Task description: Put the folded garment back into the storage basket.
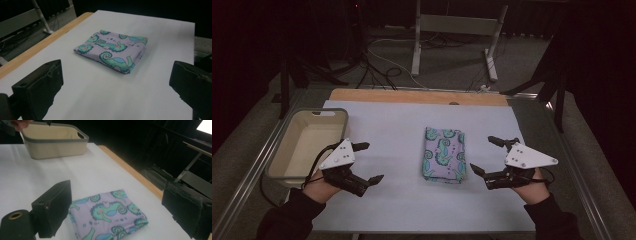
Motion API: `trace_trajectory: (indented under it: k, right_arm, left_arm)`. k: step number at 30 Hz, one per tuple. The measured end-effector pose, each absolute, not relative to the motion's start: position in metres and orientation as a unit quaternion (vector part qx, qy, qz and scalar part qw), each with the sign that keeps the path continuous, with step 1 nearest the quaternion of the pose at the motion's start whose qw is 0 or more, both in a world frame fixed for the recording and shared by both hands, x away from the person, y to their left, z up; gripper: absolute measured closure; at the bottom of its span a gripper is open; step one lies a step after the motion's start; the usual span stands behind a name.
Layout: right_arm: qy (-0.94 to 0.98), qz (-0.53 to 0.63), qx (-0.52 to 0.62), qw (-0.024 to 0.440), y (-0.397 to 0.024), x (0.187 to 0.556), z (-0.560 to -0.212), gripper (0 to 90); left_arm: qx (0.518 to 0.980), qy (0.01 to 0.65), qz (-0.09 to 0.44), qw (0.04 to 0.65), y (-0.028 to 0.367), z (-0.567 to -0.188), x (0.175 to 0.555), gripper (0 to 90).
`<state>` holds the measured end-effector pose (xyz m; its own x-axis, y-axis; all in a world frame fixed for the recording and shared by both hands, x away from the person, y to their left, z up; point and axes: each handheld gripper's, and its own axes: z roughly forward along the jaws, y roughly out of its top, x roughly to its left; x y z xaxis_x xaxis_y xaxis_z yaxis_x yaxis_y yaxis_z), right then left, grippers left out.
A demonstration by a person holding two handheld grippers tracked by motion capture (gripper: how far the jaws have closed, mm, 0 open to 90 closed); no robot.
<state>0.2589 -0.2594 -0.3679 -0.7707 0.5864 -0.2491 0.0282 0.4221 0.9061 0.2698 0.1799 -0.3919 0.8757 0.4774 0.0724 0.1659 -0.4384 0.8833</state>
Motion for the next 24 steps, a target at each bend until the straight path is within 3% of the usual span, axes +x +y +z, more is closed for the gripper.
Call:
trace_trajectory:
  k: [24]
  right_arm:
    - [0.774,0.497,0.274,0.282,-0.242,0.307,-0.380,9.5]
  left_arm:
    - [0.839,0.218,0.144,0.478,0.122,-0.393,0.310,0.0]
